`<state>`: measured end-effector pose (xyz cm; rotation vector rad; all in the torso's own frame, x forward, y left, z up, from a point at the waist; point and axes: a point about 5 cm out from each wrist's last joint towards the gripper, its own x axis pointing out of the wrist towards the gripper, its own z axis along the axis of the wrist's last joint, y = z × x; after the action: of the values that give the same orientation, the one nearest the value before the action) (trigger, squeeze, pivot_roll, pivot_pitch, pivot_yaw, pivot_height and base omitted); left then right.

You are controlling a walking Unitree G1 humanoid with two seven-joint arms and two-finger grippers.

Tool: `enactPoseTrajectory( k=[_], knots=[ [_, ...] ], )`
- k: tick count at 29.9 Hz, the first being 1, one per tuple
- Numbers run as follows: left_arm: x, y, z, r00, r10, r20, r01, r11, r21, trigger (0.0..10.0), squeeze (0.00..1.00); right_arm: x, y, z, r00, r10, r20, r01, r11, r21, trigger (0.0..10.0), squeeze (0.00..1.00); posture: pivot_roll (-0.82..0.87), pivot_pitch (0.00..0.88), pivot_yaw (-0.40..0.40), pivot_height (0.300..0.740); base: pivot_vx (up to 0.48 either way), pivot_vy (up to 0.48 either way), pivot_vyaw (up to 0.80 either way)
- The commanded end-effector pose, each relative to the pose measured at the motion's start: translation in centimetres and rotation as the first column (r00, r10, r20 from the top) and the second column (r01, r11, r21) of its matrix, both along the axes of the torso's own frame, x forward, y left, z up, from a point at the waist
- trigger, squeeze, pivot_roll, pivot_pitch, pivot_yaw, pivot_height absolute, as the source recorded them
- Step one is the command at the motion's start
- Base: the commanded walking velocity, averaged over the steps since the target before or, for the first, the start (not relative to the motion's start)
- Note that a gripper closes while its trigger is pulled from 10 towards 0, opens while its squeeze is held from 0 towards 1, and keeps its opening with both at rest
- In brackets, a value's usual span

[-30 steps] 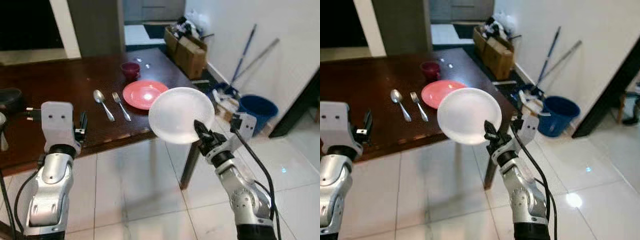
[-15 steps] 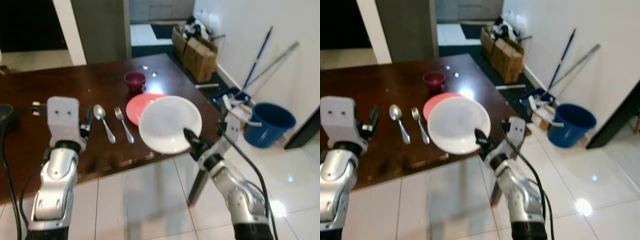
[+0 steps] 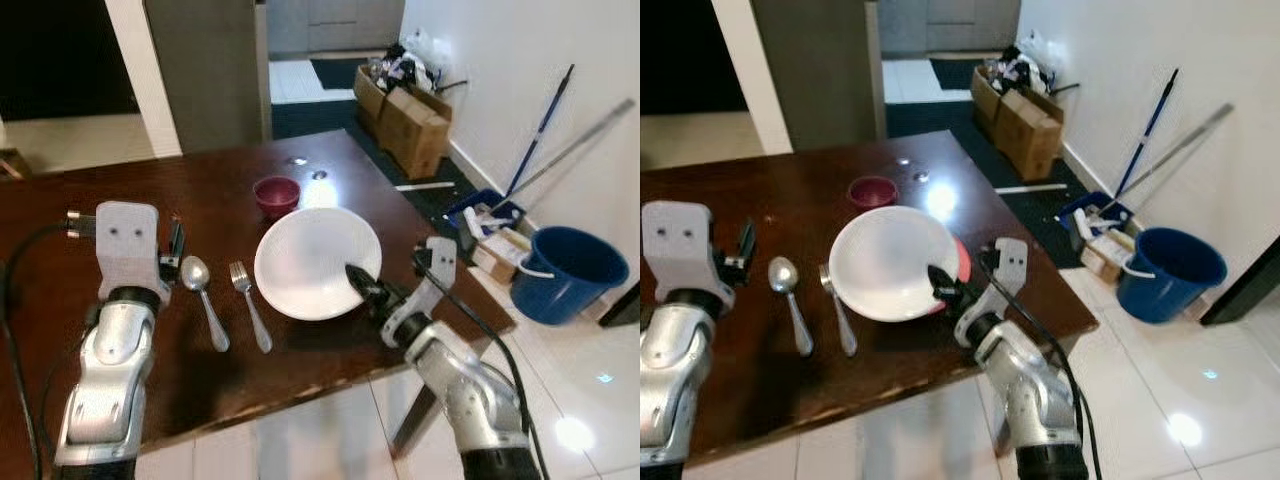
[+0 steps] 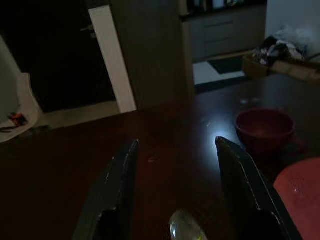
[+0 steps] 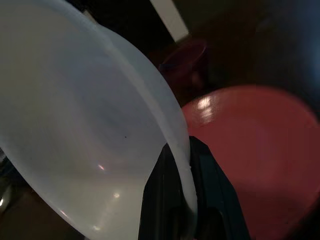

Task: Setting the table

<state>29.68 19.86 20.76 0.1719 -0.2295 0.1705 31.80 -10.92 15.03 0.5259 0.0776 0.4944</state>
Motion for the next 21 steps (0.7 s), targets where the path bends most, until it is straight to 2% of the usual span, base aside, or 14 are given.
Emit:
enactPoseTrajectory(
  k=[1, 4, 10, 16, 21],
  knots=[
    [-0.2, 0.6, -0.3, 1.000, 0.020, -0.011, -0.020, 1.000, 0.011, 10.0, 0.00, 0.2, 0.9, 0.6, 0.999, 0.036, 0.028, -0.036, 0.999, 0.012, 10.0, 0.00, 0.07, 0.000, 0.051, 0.740, 0.469, 0.000, 0.00],
    [-0.2, 0.6, -0.4, 1.000, 0.012, -0.024, -0.012, 1.000, 0.022, 10.0, 0.00, 0.1, 1.0, 1.0, 0.998, 0.047, 0.047, -0.048, 0.999, 0.009, 10.0, 0.00, 0.07, 0.000, 0.053, 0.740, 0.318, 0.000, 0.00],
    [-0.3, 0.1, -0.8, 0.998, -0.038, -0.040, 0.039, 0.999, 0.024, 10.0, 0.00, -0.4, 0.1, 1.3, 0.996, 0.032, 0.085, -0.026, 0.997, -0.070, 10.0, 0.00, 0.06, 0.000, 0.061, 0.740, 0.000, 0.000, 0.00],
    [0.0, -0.3, -0.8, 0.997, -0.059, -0.044, 0.060, 0.998, 0.026, 10.0, 0.00, -1.1, -0.9, -0.4, 1.000, -0.002, -0.003, 0.001, 0.996, -0.093, 10.0, 0.00, 0.05, 0.000, 0.065, 0.740, 0.000, 0.000, 0.00],
    [0.0, -0.3, -0.8, 0.996, -0.066, -0.053, 0.068, 0.997, 0.035, 10.0, 0.00, -1.6, -1.8, -1.5, 0.995, -0.050, -0.086, 0.047, 0.998, -0.040, 10.0, 0.00, 0.04, 0.000, 0.071, 0.740, 0.000, 0.000, 0.00]
  ],
)
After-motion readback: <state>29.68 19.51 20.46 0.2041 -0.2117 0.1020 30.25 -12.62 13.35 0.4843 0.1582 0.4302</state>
